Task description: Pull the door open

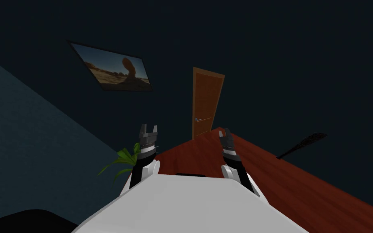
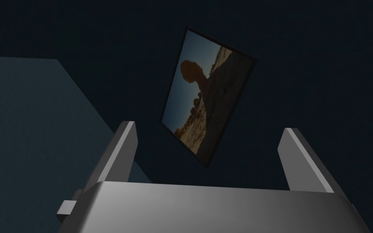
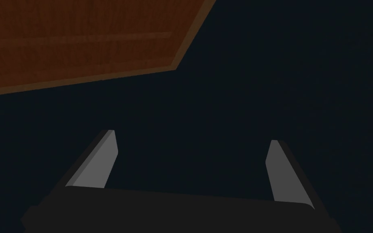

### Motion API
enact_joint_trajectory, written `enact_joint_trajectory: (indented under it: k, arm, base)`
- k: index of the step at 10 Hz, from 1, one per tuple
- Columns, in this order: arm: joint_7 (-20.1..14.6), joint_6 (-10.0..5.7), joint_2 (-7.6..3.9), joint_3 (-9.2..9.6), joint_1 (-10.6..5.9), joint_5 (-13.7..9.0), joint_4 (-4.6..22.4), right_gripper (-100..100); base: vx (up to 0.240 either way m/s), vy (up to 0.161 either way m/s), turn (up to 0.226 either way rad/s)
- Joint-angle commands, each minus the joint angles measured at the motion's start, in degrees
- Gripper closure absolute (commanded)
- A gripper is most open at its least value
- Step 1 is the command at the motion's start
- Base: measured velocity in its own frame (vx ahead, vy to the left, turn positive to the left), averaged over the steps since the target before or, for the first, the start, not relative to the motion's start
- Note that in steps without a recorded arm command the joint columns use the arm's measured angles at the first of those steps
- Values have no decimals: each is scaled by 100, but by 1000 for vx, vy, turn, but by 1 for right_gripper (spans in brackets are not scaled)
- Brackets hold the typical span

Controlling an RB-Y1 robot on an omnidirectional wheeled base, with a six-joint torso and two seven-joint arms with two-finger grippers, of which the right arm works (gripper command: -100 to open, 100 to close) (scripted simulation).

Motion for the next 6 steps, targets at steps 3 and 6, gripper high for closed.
enact_joint_trajectory:
  k: [3, 6]
  arm:
    - [18, -59, -54, 57, -177, -98, 461, -100]
    - [24, -109, -108, 95, -339, -194, 875, -100]
  base:
    - [91, -66, 111]
    - [78, -67, 116]
